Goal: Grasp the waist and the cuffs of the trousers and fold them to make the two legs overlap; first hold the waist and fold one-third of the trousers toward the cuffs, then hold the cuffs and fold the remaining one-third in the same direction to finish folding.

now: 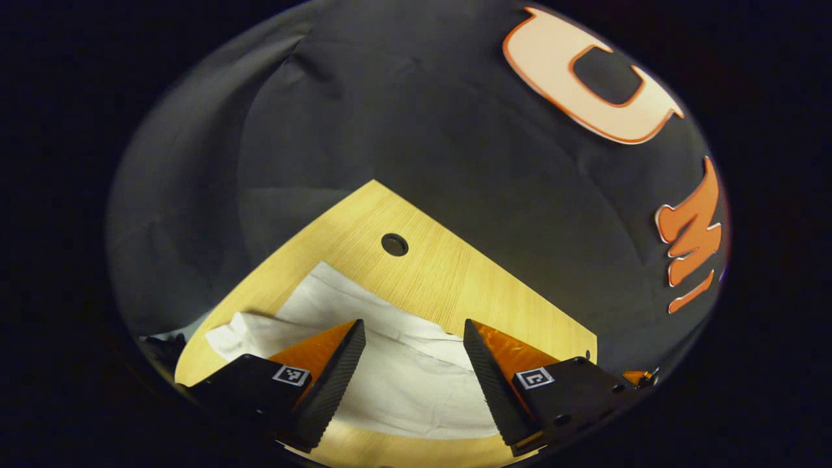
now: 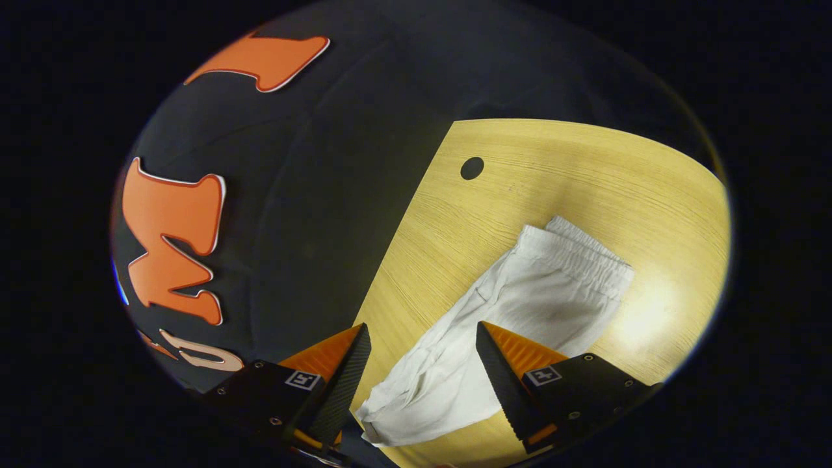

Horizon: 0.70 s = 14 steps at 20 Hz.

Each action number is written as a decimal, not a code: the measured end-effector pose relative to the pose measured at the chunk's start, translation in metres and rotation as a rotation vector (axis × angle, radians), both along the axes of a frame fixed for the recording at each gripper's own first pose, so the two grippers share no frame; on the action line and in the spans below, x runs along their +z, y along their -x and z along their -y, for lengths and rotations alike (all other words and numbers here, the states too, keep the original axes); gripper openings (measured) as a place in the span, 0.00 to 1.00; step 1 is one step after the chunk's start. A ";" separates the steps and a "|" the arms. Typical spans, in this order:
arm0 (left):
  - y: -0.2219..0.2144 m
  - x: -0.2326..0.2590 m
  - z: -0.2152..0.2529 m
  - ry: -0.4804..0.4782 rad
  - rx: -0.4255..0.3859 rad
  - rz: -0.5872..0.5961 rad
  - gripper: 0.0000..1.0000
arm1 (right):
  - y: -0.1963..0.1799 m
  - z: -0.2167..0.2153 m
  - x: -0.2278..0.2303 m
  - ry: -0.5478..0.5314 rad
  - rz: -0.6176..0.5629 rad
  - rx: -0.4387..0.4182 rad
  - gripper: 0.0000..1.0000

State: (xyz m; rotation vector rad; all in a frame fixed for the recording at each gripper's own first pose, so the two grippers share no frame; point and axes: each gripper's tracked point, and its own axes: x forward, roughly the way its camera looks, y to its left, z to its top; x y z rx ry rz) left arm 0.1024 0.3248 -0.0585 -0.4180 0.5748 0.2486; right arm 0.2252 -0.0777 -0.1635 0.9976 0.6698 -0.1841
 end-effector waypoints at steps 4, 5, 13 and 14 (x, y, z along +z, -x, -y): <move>0.047 0.021 0.000 -0.074 -0.035 0.048 0.99 | 0.055 0.001 0.007 -0.006 0.039 -0.026 0.98; 0.057 0.026 0.000 -0.087 -0.041 0.064 0.99 | 0.070 0.005 0.004 0.004 0.041 -0.037 0.98; 0.108 0.074 0.013 -0.289 -0.072 0.217 0.99 | 0.132 0.052 -0.038 0.006 -0.016 -0.143 0.98; 0.109 0.079 0.018 -0.323 -0.074 0.228 0.99 | 0.129 0.057 -0.045 0.002 -0.028 -0.153 0.98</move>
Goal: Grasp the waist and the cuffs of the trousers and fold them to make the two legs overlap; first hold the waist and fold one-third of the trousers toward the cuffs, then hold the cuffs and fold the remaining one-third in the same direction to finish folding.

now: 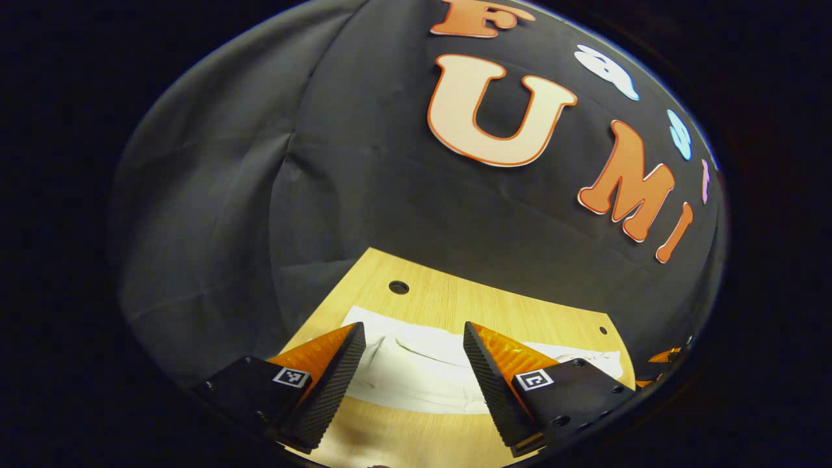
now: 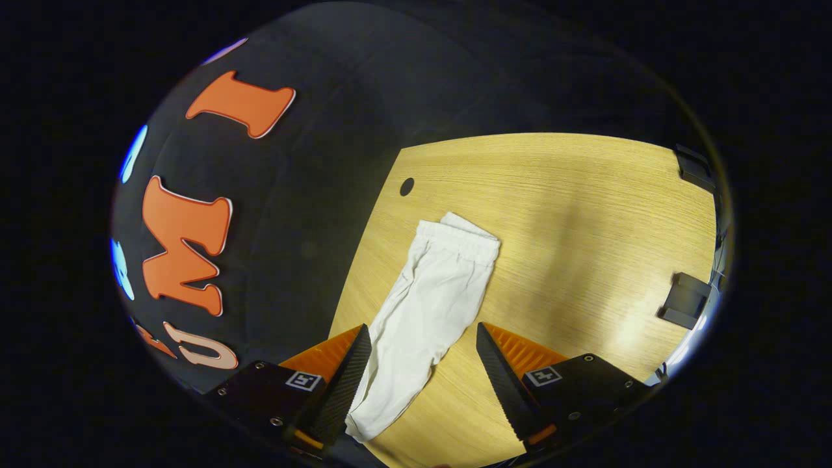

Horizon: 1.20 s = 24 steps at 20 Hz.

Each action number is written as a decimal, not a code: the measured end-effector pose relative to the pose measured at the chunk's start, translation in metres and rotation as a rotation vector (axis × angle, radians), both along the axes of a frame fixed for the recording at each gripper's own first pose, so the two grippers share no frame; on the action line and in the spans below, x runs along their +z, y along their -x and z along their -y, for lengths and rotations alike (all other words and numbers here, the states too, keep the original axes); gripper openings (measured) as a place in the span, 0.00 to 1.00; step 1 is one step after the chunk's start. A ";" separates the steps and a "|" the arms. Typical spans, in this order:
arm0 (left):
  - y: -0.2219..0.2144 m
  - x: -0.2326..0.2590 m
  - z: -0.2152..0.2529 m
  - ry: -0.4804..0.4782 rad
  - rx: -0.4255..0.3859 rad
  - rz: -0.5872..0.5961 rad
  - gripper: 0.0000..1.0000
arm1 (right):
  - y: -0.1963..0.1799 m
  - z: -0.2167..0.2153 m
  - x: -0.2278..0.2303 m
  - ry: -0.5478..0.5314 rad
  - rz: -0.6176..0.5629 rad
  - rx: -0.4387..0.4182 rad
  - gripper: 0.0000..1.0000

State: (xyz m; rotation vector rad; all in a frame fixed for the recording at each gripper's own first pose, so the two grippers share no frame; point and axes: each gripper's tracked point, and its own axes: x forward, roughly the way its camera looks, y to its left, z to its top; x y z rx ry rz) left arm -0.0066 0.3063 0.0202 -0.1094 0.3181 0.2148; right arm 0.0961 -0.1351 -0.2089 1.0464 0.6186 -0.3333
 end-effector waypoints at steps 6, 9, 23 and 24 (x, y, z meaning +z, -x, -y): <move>0.007 0.026 0.012 -0.056 0.048 0.063 0.99 | -0.042 0.044 -0.030 -0.021 -0.050 -0.042 0.98; 0.005 0.033 0.015 -0.068 0.088 0.080 0.99 | -0.067 0.062 -0.051 -0.003 -0.096 -0.030 0.98; -0.001 0.031 0.017 -0.092 0.228 0.052 0.99 | -0.096 0.067 -0.106 -0.097 -0.205 0.004 0.92; -0.002 0.031 0.017 -0.082 0.238 0.059 0.99 | -0.092 0.070 -0.110 -0.092 -0.219 0.007 0.74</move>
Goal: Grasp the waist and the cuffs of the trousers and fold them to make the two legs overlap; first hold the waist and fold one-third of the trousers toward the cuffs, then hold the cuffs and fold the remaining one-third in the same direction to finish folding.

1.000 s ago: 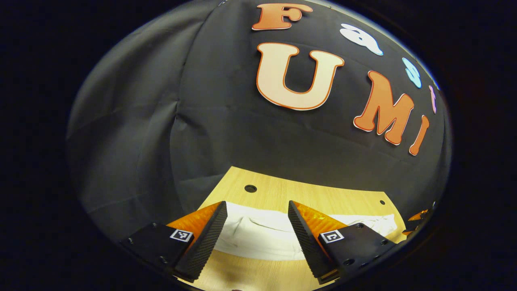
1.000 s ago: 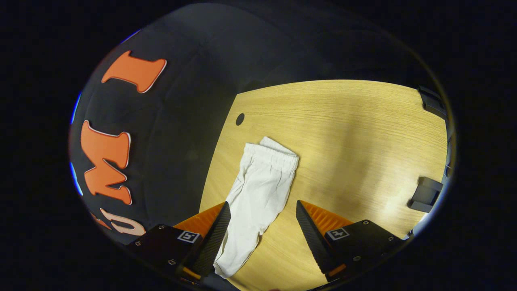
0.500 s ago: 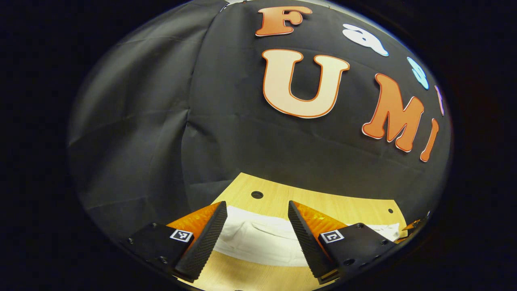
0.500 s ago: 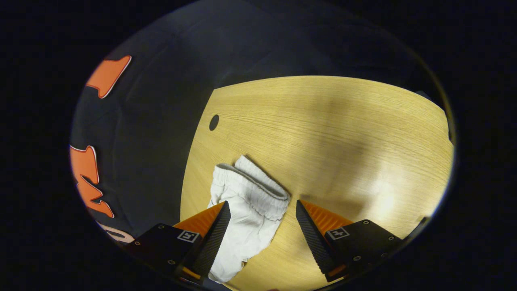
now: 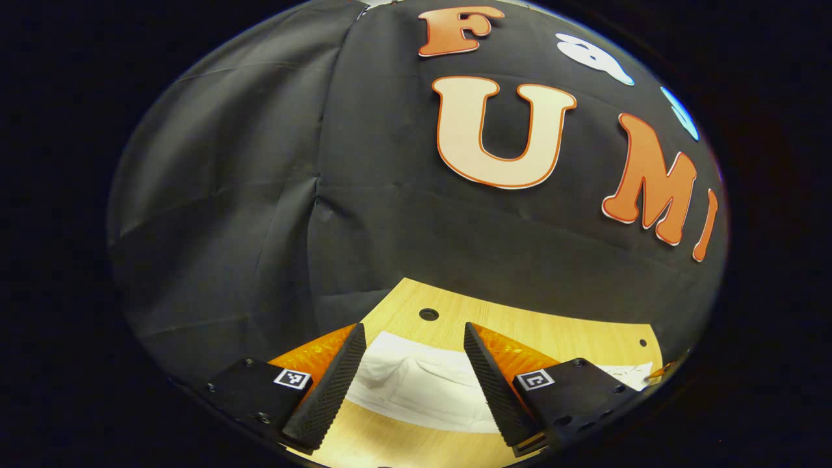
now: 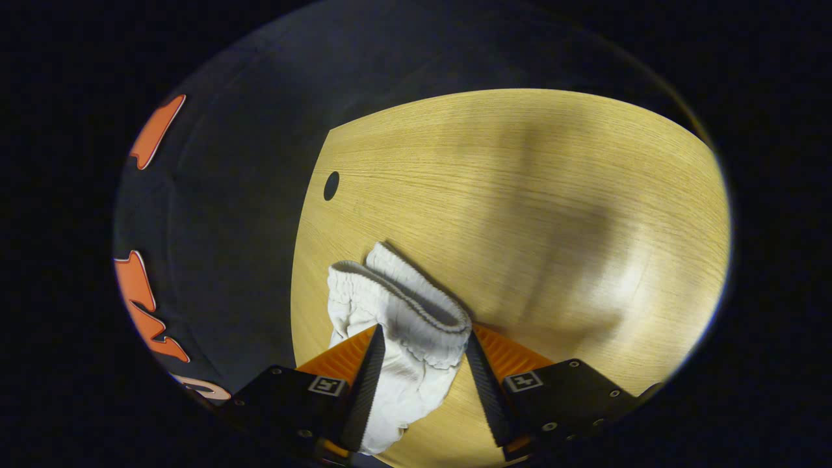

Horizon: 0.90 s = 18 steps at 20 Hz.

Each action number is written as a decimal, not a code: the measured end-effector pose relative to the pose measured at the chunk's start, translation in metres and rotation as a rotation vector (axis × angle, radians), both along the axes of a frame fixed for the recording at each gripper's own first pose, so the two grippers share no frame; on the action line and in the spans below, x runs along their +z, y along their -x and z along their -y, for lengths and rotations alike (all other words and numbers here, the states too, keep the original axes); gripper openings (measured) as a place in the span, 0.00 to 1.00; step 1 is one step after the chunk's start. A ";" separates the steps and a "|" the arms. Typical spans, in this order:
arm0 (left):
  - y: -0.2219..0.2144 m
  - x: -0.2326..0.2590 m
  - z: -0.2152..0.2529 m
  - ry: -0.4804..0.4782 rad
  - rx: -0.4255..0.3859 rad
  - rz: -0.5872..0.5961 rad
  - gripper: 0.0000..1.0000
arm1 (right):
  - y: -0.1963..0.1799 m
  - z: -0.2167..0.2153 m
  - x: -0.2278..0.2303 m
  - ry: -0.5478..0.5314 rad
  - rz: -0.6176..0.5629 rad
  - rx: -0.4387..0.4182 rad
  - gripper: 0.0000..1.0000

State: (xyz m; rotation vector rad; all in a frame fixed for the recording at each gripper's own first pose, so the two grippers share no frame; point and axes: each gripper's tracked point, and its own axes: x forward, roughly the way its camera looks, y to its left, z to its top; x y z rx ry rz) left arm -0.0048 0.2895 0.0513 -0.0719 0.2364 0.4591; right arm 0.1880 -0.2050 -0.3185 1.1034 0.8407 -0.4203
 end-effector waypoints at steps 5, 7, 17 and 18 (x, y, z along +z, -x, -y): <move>-0.005 -0.007 0.000 0.033 0.016 -0.010 0.99 | -0.003 0.000 0.009 -0.028 0.043 0.004 0.14; -0.005 -0.008 0.003 0.047 0.005 -0.014 0.99 | -0.002 0.000 0.020 -0.021 0.081 0.010 0.09; -0.010 -0.018 -0.023 0.072 -0.033 -0.026 0.99 | -0.013 -0.078 0.139 0.000 0.290 0.087 0.06; -0.012 -0.020 -0.026 0.083 -0.053 -0.029 0.99 | -0.012 -0.095 0.153 0.016 0.306 0.108 0.06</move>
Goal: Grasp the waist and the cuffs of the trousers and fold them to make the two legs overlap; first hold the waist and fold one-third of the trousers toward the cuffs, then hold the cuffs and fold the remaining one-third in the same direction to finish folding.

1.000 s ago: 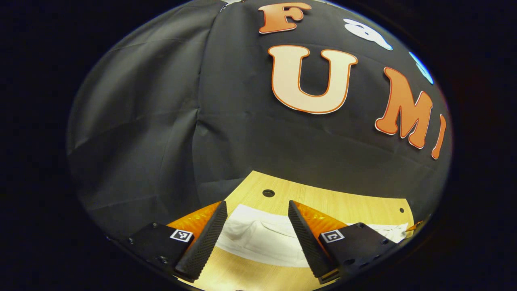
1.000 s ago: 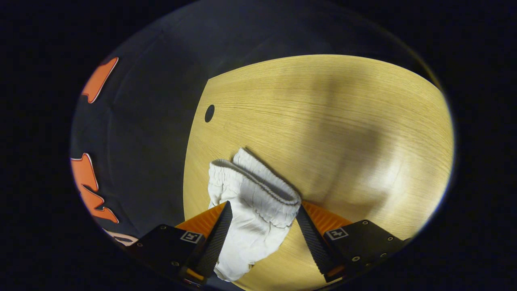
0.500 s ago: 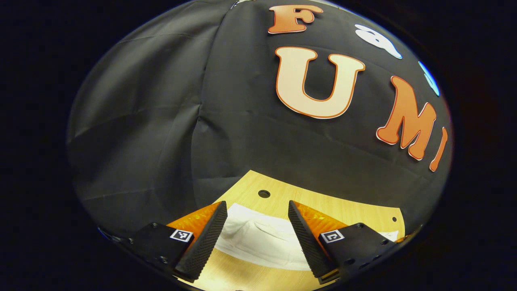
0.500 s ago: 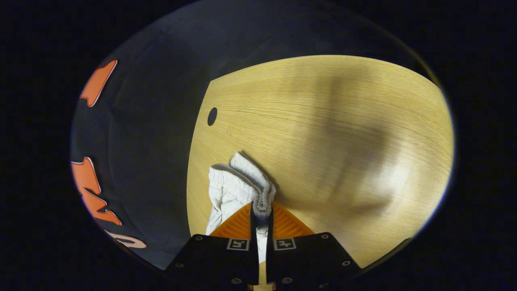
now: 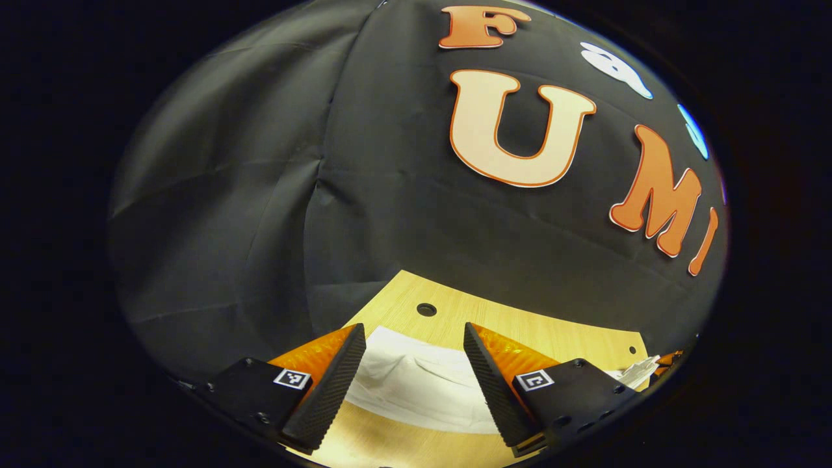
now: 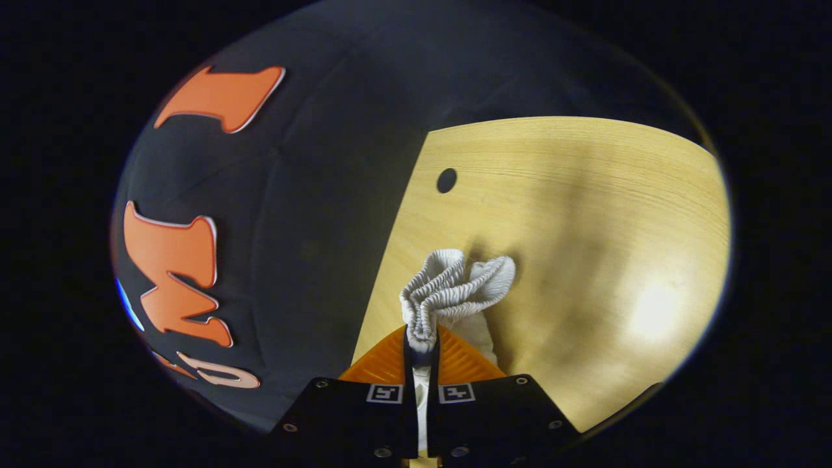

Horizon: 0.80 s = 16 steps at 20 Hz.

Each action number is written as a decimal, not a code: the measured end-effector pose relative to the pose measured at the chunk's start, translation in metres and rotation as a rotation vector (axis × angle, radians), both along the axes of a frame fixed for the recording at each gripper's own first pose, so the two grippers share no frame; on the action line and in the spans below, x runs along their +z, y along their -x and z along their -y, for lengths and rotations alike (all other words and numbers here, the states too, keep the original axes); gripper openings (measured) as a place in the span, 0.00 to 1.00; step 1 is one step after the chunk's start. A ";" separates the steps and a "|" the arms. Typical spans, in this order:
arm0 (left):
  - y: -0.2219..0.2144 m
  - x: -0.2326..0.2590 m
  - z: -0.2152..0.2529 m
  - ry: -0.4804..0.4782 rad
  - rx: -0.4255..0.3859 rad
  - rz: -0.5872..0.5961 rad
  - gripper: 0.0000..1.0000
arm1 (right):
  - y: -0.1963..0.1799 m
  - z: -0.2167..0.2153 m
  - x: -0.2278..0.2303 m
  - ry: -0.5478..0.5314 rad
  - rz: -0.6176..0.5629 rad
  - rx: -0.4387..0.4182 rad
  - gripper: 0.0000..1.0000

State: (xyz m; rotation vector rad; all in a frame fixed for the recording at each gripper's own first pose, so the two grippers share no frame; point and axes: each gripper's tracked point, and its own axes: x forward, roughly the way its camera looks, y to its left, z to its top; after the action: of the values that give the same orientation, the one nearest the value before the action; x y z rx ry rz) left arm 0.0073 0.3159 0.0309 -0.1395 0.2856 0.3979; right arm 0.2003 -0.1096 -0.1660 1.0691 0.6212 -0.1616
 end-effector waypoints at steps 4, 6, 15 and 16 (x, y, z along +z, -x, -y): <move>-0.005 -0.010 -0.021 0.022 -0.049 -0.029 0.99 | -0.006 -0.085 0.034 0.096 0.041 0.082 0.06; -0.005 -0.014 -0.036 0.045 -0.068 -0.033 0.99 | -0.014 -0.138 0.045 0.142 0.051 0.133 0.06; 0.007 -0.025 -0.103 0.090 -0.110 -0.061 0.99 | -0.100 -0.260 0.060 0.243 0.019 0.357 0.06; 0.014 -0.024 -0.113 0.095 -0.106 -0.062 0.99 | -0.110 -0.255 0.064 0.243 0.002 0.377 0.06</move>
State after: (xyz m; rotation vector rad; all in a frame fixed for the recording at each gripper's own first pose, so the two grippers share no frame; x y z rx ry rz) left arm -0.0071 0.4289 0.0069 -0.2044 0.3718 0.2836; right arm 0.3103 0.1452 -0.1024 0.7033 0.7693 0.0909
